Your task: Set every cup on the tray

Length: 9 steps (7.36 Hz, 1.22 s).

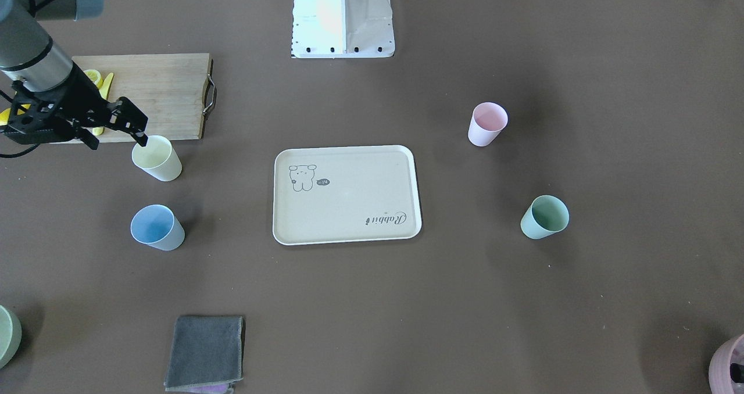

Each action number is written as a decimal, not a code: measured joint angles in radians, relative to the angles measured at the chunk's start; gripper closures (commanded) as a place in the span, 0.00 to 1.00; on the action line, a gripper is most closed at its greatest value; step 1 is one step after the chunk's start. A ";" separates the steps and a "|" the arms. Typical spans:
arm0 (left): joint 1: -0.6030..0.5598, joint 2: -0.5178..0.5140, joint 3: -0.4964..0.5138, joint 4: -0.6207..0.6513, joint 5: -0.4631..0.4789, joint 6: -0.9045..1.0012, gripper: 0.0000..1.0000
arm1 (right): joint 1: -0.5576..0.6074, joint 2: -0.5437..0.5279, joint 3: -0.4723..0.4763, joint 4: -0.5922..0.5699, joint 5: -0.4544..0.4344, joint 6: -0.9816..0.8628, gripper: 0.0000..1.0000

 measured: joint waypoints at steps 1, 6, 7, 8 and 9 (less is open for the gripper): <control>0.000 -0.002 -0.001 0.001 0.000 -0.004 0.02 | -0.040 -0.014 -0.007 0.014 -0.031 0.026 0.00; 0.002 -0.011 -0.008 0.000 -0.001 -0.024 0.02 | -0.068 -0.102 -0.078 0.178 -0.050 0.043 0.00; 0.004 -0.018 -0.006 0.002 -0.001 -0.024 0.02 | -0.069 -0.097 -0.083 0.181 -0.050 0.044 0.00; 0.004 -0.023 -0.006 0.002 0.000 -0.024 0.02 | -0.070 -0.091 -0.092 0.181 -0.051 0.046 0.00; 0.004 -0.025 -0.006 0.002 0.000 -0.024 0.02 | -0.070 -0.082 -0.106 0.182 -0.052 0.047 0.09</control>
